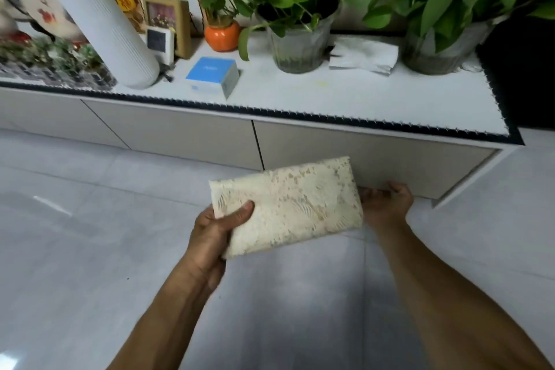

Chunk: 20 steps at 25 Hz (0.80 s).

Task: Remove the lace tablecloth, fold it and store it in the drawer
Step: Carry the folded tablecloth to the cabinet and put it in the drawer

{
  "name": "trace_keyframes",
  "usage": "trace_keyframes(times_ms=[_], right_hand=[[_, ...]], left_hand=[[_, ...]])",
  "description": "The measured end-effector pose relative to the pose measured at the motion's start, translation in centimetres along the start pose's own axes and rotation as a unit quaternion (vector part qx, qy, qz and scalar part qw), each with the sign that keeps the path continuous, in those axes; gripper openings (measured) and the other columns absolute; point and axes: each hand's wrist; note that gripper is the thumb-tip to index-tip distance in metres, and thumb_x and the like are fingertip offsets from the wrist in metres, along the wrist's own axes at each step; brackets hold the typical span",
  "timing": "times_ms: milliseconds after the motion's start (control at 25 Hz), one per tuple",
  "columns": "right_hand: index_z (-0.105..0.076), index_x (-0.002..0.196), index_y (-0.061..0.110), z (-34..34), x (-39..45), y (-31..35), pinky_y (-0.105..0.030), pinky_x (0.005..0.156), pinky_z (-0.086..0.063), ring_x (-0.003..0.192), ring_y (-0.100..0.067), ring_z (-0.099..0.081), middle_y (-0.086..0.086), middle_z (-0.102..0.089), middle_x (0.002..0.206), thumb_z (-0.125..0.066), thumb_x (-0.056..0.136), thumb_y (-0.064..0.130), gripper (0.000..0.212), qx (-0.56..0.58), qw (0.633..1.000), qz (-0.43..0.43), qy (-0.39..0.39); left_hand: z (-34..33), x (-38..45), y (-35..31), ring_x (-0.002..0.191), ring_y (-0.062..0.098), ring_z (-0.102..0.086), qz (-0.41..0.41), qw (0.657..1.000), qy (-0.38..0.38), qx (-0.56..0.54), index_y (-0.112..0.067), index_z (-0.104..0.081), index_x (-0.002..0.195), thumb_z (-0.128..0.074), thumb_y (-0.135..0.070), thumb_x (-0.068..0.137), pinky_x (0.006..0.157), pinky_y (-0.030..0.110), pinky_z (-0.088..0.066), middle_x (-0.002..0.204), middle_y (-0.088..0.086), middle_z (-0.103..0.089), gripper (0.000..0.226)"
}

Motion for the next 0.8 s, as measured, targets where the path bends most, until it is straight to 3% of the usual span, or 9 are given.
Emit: trace_keyframes(times_ms=[80,240,480,600,680,720,800], right_hand=[[-0.047,0.059,0.018,0.9,0.8,-0.4,-0.026,0.059,-0.031,0.057,-0.019,-0.042,0.0,-0.042,0.068,-0.052,0.063,0.012,0.008,0.032,0.999,0.002,-0.002],[-0.036,0.046,0.018,1.7,1.5,0.1,-0.026,0.055,-0.022,0.051,-0.017,-0.032,0.001,-0.035,0.056,-0.045,0.072,0.009,0.028,0.001,1.0,-0.013,-0.004],[-0.034,0.052,0.019,2.3,1.5,-0.6,-0.028,0.061,-0.027,0.058,-0.02,-0.033,-0.002,-0.033,0.064,-0.048,0.066,0.008,0.022,-0.014,1.0,-0.011,-0.024],[-0.033,0.058,0.023,3.2,-1.8,-1.5,-0.024,0.052,-0.026,0.047,-0.017,-0.031,0.0,-0.033,0.057,-0.049,0.07,0.016,0.021,-0.105,0.991,-0.071,-0.037],[-0.045,0.06,0.022,4.1,-5.8,-2.5,-0.021,0.047,-0.028,0.042,-0.014,-0.038,0.003,-0.048,0.047,-0.048,0.085,0.023,0.025,-0.339,0.937,-0.074,-0.032],[-0.057,0.064,0.021,4.4,-8.1,-2.7,-0.022,0.046,-0.034,0.046,-0.015,-0.048,0.002,-0.06,0.051,-0.051,0.088,0.023,0.024,-0.456,0.889,-0.009,-0.03],[-0.067,0.077,0.026,3.9,-12.6,-1.7,-0.022,0.053,-0.045,0.062,-0.009,-0.06,0.006,-0.071,0.069,-0.056,0.084,0.024,0.013,-0.536,0.811,0.232,0.0]], left_hand=[[0.5,-0.2,-0.1,0.103,0.027,-0.073,-0.009,1.0,-0.002,0.002,-0.014,-0.075,0.106,-0.086,-0.023,0.063,0.073,0.035,-0.061,0.112,0.009,-0.076,0.045],[1.0,0.2,-0.2,0.104,0.025,-0.072,-0.015,1.0,0.007,-0.026,-0.016,-0.075,0.108,-0.083,-0.022,0.067,0.072,0.032,-0.06,0.115,0.008,-0.075,0.042],[-0.9,1.5,1.1,0.106,0.025,-0.072,-0.014,0.998,0.019,-0.057,-0.019,-0.075,0.109,-0.074,-0.02,0.076,0.071,0.032,-0.06,0.118,0.008,-0.074,0.033],[-1.5,1.8,1.5,0.104,0.024,-0.072,-0.015,0.998,0.02,-0.05,-0.02,-0.076,0.105,-0.073,-0.019,0.075,0.071,0.032,-0.061,0.115,0.008,-0.075,0.031],[-1.4,1.5,1.3,0.104,0.025,-0.072,-0.021,0.998,0.03,-0.042,-0.019,-0.077,0.103,-0.072,-0.018,0.074,0.072,0.032,-0.061,0.115,0.009,-0.075,0.03],[-1.2,1.3,1.0,0.104,0.025,-0.072,-0.026,0.998,0.04,-0.039,-0.018,-0.077,0.103,-0.072,-0.017,0.074,0.074,0.033,-0.061,0.115,0.01,-0.075,0.03],[-0.9,1.1,0.0,0.104,0.025,-0.072,-0.043,0.996,0.069,-0.042,-0.017,-0.077,0.104,-0.076,-0.019,0.07,0.075,0.034,-0.061,0.114,0.009,-0.075,0.034]])
Point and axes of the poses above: each hand's wrist, its own x-axis towards the middle knuckle, its own z-axis out of the back of the hand, y = z × x
